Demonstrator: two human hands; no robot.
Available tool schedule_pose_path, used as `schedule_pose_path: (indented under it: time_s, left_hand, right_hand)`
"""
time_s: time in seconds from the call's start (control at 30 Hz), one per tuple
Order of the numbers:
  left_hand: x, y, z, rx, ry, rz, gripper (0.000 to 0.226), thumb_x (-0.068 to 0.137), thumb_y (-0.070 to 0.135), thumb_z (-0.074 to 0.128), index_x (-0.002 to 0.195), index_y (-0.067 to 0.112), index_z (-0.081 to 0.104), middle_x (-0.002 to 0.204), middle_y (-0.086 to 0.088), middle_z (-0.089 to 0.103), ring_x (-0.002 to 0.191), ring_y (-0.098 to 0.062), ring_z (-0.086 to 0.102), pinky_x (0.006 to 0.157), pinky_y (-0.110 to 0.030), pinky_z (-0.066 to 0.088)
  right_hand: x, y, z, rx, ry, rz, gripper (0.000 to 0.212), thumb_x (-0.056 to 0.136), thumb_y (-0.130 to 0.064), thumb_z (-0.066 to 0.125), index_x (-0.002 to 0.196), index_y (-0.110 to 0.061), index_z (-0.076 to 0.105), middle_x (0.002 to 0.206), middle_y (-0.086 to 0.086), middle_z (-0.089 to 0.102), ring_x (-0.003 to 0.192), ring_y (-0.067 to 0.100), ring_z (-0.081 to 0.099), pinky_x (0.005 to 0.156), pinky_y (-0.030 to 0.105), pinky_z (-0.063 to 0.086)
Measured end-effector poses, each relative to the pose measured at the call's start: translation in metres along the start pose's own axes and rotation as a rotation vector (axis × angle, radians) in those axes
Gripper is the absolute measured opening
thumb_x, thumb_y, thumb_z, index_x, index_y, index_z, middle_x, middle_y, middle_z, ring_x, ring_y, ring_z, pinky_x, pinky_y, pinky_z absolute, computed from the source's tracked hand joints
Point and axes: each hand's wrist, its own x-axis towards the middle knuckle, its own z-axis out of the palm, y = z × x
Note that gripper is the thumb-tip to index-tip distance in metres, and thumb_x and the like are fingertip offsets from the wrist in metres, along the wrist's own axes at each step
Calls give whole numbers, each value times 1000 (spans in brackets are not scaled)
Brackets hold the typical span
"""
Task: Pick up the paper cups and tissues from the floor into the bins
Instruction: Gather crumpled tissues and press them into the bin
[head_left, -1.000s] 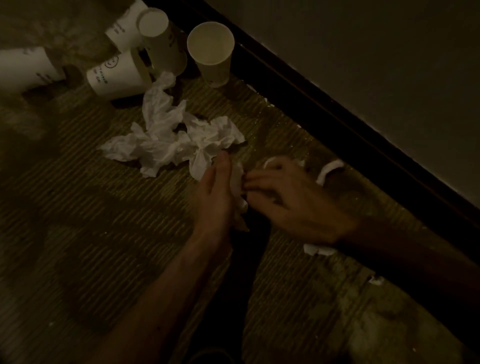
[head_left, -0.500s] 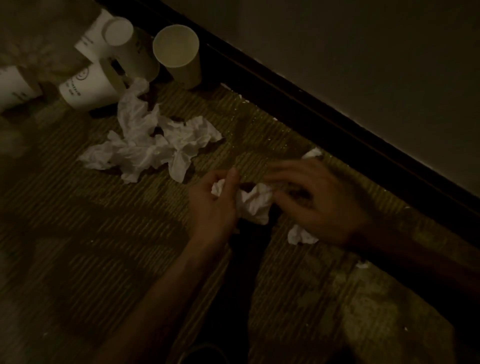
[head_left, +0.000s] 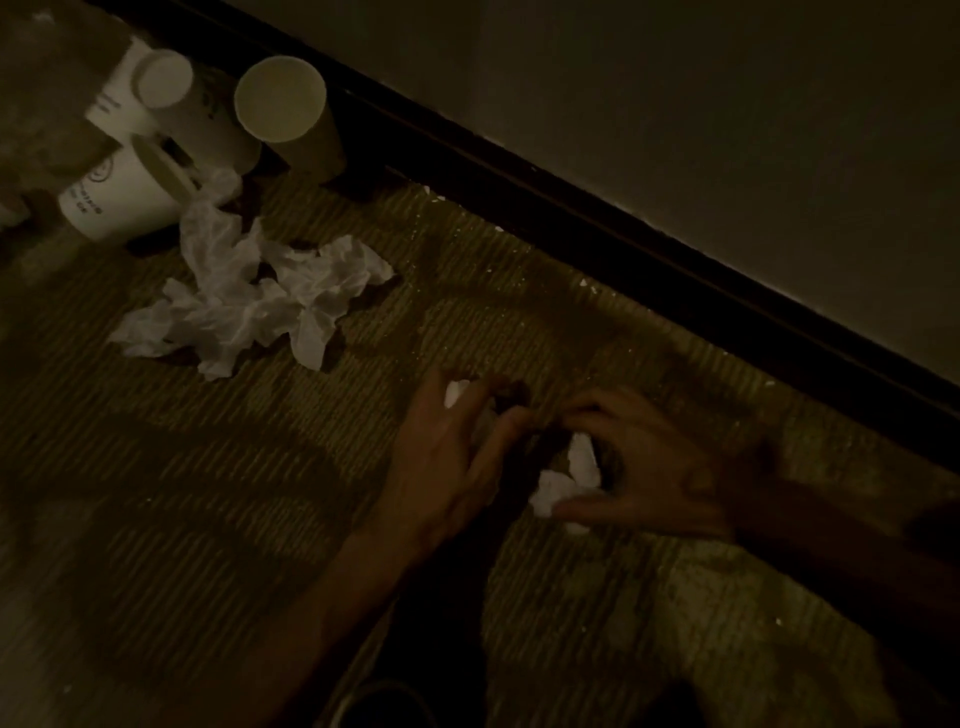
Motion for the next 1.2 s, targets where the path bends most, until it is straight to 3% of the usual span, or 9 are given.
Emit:
schedule_pose_path:
  time_s: [0.13,0.2,0.27,0.37,0.47,0.7,0.8,0.9,1.2]
  left_hand:
    - [-16,8,9,19,-30,-10,54,94,57,36,125,21,61,105,4,43,92,-8,44,75,-12,32]
    - [-25,12,14,2,-64,18,49,94,54,38,129,26,58,103,8,41,91,-8,44,74,-16,34]
    - [-31,21,20,-84,-113,17,39,96,54,35,129,40,49,104,18,40,92,1,44,78,-9,35]
    - [-35,43,34,-239,-132,-35,33,95,59,32,122,46,46,109,21,44,102,8,47,82,-2,35]
    - [-28,67,39,-368,-137,-45,27,92,61,35,118,54,40,116,26,41,106,13,47,83,-1,37]
    - [14,155,13,-353,-334,305,38,91,55,48,123,56,28,130,30,31,118,16,40,89,1,33]
    - [25,218,-7,-265,-437,544,38,93,51,47,123,57,25,130,34,32,120,19,36,90,4,28]
    - [20,290,-12,-217,-511,770,42,97,41,49,131,46,24,126,24,41,119,14,40,90,2,30]
    - [-39,478,15,-211,-704,1092,33,95,22,59,119,29,38,107,15,50,96,4,53,69,-11,44]
  right_hand:
    - [-19,-9,26,-11,94,-11,33,82,-30,76,106,-10,67,104,-4,55,102,10,48,80,13,30]
    - [-22,-20,34,136,203,80,14,81,-15,75,92,-10,70,85,-15,52,87,-5,52,72,4,32]
    - [-24,-29,41,397,312,281,15,77,-4,74,85,-17,71,77,-20,57,78,-14,55,70,3,39]
    - [-28,-36,38,844,432,584,21,78,-2,76,76,-22,69,76,-7,71,76,5,68,69,24,55]
    - [-38,-34,20,1034,596,691,25,78,7,72,70,-15,64,61,-6,69,60,4,65,58,19,53]
    - [-96,-41,-76,1266,725,566,25,79,3,70,61,-14,74,74,11,74,71,23,71,68,33,60]
    - [-151,-53,-125,1336,781,430,3,65,-14,78,62,-12,76,73,11,73,70,19,71,62,26,57]
    - [-217,-67,-163,1290,831,314,18,57,-29,78,68,-15,77,75,10,73,67,17,71,59,24,55]
    - [-396,-78,-218,1161,1207,318,42,50,-19,80,86,-6,62,86,19,68,68,26,68,60,33,59]
